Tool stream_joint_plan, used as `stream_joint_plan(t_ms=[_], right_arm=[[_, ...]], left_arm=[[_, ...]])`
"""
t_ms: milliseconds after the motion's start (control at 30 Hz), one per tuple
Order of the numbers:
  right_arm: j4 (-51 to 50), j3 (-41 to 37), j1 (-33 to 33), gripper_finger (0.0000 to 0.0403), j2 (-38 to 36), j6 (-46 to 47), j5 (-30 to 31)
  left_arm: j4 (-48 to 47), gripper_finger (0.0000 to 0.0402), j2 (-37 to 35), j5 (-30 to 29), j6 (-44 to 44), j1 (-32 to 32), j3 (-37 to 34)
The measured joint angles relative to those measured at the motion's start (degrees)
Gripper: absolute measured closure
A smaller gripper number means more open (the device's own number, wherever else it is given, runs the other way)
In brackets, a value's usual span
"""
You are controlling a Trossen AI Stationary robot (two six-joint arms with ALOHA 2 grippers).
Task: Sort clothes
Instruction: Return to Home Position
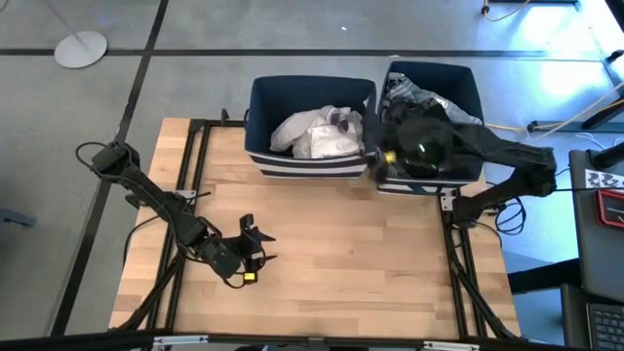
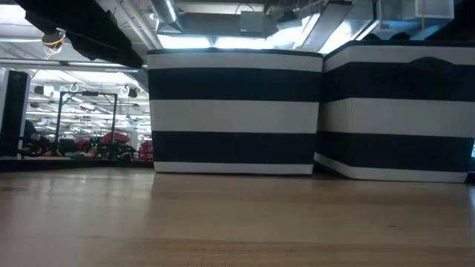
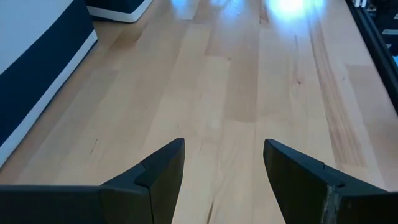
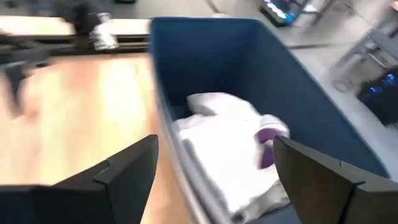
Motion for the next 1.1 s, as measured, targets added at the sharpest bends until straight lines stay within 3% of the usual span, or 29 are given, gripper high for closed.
stream_joint_plan(t_ms=[133, 267, 467, 733, 900, 1100], right_arm=[[-2.05, -3.98, 8.45, 0.0104, -3.93, 2.38, 3.36], [3.48, -14.26, 15.06, 0.0156, -9.30, 3.18, 2.33], [20.64, -34.40, 17.36, 0.0263, -19.33, 0.41, -12.00], [41.71, -55.90, 17.31, 0.0370, -27.64, -1.14, -20.25], [50.44, -62.93, 17.33, 0.0399, -28.87, 0.28, -20.53], [59.76, -67.49, 17.34, 0.0387, -28.83, 0.23, -24.28]], left_arm=[[-0.02, 0.0192, 0.00, -0.93, 0.58, 0.12, 0.00], [-0.01, 0.0192, 0.00, -1.11, 0.98, 0.12, 0.02], [1.07, 0.0192, 0.00, -1.21, 4.57, 0.38, 0.02], [2.96, 0.0192, -2.22, -0.72, 10.70, 2.87, 0.04], [3.01, 0.0192, -7.45, 3.27, 14.02, 5.59, 0.04], [3.07, 0.0192, -13.79, 3.50, 18.42, 7.84, 0.04]])
